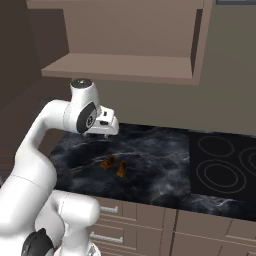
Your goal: Pick the sweet potato, sweet potato from the counter and place them in the cabinet. Then close the cabinet.
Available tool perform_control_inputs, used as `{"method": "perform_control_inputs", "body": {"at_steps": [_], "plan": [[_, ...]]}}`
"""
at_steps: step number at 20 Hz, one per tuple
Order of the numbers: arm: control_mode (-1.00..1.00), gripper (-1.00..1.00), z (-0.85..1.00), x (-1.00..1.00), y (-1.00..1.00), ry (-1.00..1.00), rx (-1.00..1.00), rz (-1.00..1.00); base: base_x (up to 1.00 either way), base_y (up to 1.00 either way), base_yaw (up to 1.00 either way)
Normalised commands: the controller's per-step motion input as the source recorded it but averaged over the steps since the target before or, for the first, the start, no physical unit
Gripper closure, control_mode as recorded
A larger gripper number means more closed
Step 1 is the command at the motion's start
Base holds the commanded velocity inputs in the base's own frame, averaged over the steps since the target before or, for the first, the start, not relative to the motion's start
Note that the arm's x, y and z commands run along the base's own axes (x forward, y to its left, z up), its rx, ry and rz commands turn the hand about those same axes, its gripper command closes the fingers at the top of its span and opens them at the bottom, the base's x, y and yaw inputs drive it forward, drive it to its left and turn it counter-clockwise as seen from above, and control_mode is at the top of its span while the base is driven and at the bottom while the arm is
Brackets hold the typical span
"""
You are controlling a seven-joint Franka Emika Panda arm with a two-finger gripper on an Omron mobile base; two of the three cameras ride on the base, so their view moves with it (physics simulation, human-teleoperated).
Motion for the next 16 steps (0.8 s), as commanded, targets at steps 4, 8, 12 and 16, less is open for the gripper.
{"method": "perform_control_inputs", "body": {"at_steps": [4,8,12,16], "plan": [[-1.00,-1.00,-0.57,0.09,-0.45,0.07,0.00,0.00,0.00,0.00,0.00],[-1.00,-1.00,-0.59,0.23,-0.44,0.06,0.00,0.00,0.00,0.00,0.00],[-1.00,-1.00,-0.54,0.30,-0.34,0.04,0.00,0.00,0.00,0.00,0.00],[-1.00,-1.00,-0.49,0.46,-0.21,0.06,0.00,0.00,0.00,0.00,0.00]]}}
